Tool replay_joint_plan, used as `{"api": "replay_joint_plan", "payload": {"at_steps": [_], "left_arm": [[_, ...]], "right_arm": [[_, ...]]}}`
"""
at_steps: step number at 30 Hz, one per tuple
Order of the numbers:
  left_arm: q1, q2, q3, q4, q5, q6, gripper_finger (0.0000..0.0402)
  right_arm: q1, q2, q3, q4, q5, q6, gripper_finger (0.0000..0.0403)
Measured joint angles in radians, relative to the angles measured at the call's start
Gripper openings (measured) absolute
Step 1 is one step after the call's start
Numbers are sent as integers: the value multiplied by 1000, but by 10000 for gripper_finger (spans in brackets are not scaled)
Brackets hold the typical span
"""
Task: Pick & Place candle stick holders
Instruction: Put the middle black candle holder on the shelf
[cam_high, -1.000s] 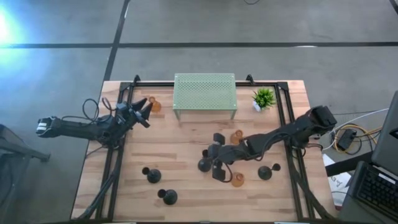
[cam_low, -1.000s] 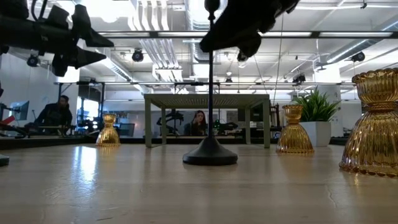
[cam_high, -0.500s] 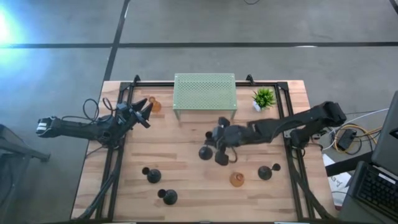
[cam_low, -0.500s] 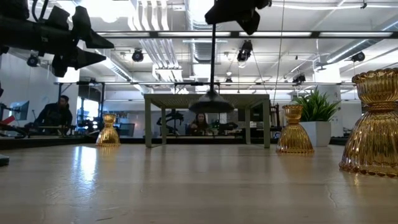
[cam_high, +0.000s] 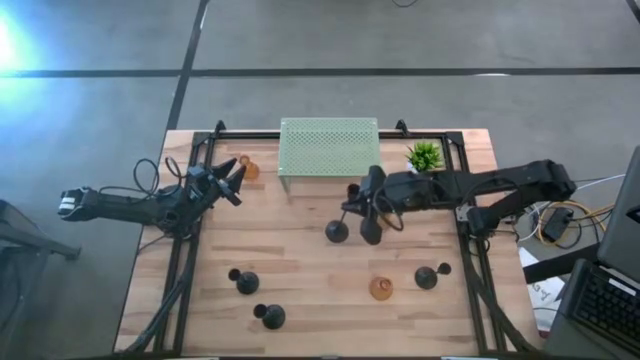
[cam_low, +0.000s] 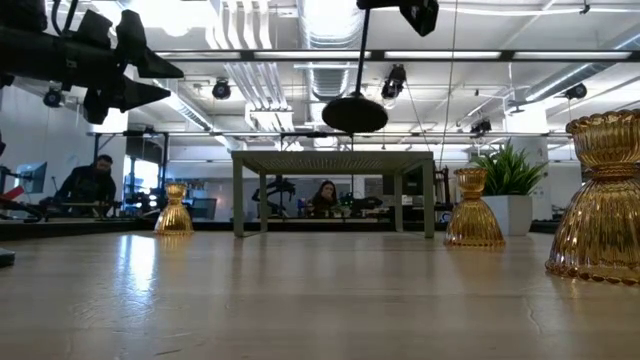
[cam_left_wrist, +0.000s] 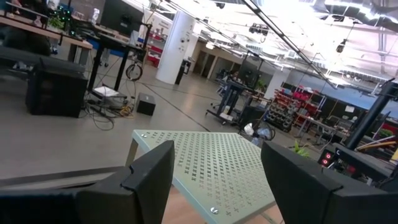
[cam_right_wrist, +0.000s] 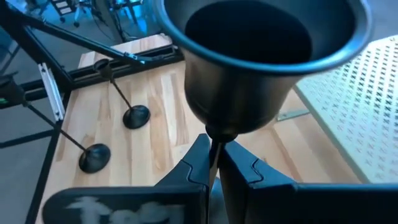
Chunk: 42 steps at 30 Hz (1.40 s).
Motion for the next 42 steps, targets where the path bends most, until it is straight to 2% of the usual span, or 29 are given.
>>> {"api": "replay_joint_plan", "payload": {"at_steps": [5,16,23,42], "left_arm": [[0,0,0,-6,0,0,245],[-1,0,0,-7,0,1,245],[-1,0,0,-7,0,2,245],[-1,0,0,-7,0,2,246]], "right_arm": [[-12,-9,30,-40,-4,-1,10],[-50,19,201,-249,-5,-9,10],[-101,19,265,-295,-36,-25,10],[-346,19,362,-364,-181,-137,11]]}}
